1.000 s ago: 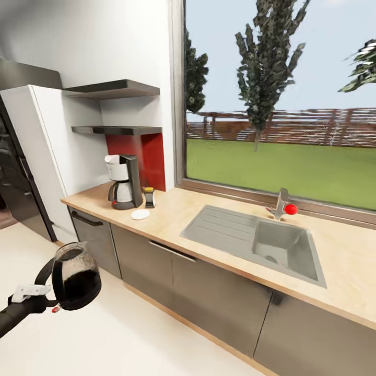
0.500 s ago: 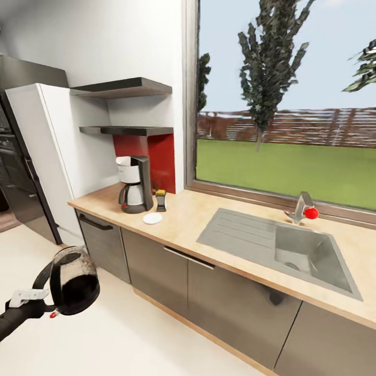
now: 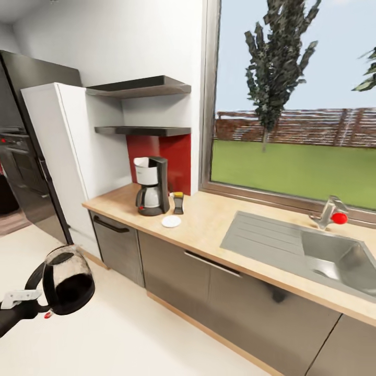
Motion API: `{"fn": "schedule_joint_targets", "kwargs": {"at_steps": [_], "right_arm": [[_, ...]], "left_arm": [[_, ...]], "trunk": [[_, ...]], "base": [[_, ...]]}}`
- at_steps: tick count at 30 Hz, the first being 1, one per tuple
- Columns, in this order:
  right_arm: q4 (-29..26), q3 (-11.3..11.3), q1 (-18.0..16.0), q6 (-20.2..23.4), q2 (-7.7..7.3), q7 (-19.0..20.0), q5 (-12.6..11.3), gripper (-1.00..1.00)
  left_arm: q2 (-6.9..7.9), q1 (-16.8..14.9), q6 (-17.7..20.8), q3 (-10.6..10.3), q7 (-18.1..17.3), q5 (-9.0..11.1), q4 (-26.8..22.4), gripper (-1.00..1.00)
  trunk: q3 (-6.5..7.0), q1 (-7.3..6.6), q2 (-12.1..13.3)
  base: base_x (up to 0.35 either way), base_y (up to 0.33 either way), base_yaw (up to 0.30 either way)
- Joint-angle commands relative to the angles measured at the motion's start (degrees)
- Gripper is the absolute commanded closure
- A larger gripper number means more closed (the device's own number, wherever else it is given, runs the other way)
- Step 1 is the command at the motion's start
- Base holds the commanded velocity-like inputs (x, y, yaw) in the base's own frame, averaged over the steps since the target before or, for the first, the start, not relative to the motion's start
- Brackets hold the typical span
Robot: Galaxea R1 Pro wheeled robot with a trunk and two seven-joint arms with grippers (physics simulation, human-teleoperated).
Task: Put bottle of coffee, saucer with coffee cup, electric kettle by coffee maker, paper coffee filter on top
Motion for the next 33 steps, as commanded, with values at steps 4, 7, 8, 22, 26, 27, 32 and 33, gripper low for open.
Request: {"fn": "schedule_joint_targets", "kwargs": {"at_steps": [4,7,8,22,26,27,32,33], "right_arm": [[0.04,-0.49,-0.01,-0.19,-0.02,0.18,0.53,-1.00],[0.04,-0.52,-0.01,-0.19,-0.02,0.19,0.54,-1.00],[0.04,-0.50,-0.01,-0.21,-0.02,0.19,0.53,-1.00],[0.04,-0.48,-0.01,-0.27,-0.02,0.19,0.58,-1.00],[0.04,-0.48,-0.01,-0.28,-0.02,0.20,0.59,-1.00],[0.04,-0.48,-0.01,-0.28,-0.02,0.20,0.59,-1.00],[0.12,-0.35,-0.01,-0.20,0.09,0.23,0.59,-1.00],[0.12,-0.33,-0.01,-0.20,0.11,0.23,0.59,-1.00]], "left_arm": [[-0.04,-0.08,0.22,0.21,-0.44,-0.10,-0.05,1.00],[-0.01,-0.08,0.19,0.21,-0.44,-0.10,-0.05,1.00],[-0.01,-0.08,0.19,0.21,-0.44,-0.10,-0.05,1.00],[-0.04,-0.08,0.18,0.21,-0.44,-0.10,-0.05,1.00],[-0.04,-0.08,0.17,0.21,-0.44,-0.10,-0.06,1.00],[-0.04,-0.08,0.16,0.21,-0.44,-0.10,-0.06,1.00],[-0.04,-0.08,0.16,0.21,-0.44,-0.10,-0.05,1.00],[-0.04,-0.08,0.17,0.21,-0.44,-0.10,-0.05,1.00]], "trunk": [[-0.02,0.03,-0.05],[-0.02,0.03,-0.05],[-0.02,0.03,-0.05],[-0.02,0.03,-0.05],[-0.02,0.03,-0.05],[-0.02,0.03,-0.05],[-0.02,0.03,-0.05],[-0.02,0.03,-0.05]], "base": [[0.143,0.334,0.246],[0.167,0.326,0.212],[0.175,0.320,0.091],[0.219,0.285,0.012],[0.236,0.271,0.000],[0.236,0.271,0.000],[0.236,0.271,0.000],[0.236,0.271,0.000]]}}
